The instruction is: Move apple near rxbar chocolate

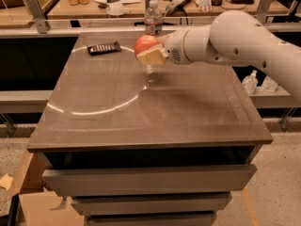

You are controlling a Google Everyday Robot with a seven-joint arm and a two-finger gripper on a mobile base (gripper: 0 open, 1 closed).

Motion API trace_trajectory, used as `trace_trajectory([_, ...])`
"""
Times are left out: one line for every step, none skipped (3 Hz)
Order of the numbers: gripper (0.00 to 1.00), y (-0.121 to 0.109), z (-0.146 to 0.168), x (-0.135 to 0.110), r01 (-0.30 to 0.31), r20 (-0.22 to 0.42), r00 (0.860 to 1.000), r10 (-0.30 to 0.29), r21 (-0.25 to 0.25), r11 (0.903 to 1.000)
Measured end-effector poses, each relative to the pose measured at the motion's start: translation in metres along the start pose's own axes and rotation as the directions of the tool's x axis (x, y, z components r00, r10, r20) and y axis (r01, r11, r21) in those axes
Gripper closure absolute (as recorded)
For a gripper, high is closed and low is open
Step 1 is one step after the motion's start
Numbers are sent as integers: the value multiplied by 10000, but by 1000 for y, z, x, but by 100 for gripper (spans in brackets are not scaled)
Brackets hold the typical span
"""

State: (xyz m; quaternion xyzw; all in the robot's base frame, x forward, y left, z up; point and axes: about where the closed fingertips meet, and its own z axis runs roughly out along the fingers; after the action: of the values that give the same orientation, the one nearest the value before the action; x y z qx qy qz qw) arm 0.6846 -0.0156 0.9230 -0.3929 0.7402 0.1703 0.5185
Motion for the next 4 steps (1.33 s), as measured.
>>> trace_trajectory([100,5,25,0,-92,75,9999,90,321,9994])
trace_trajectory([100,5,54,-5,-88,240,9997,81,280,9996])
trace_trajectory([100,3,87,-12,-44,540,9985,29,276,9996])
trace_trajectory([100,-1,114,-19,80,896,9959,-106,294,9995])
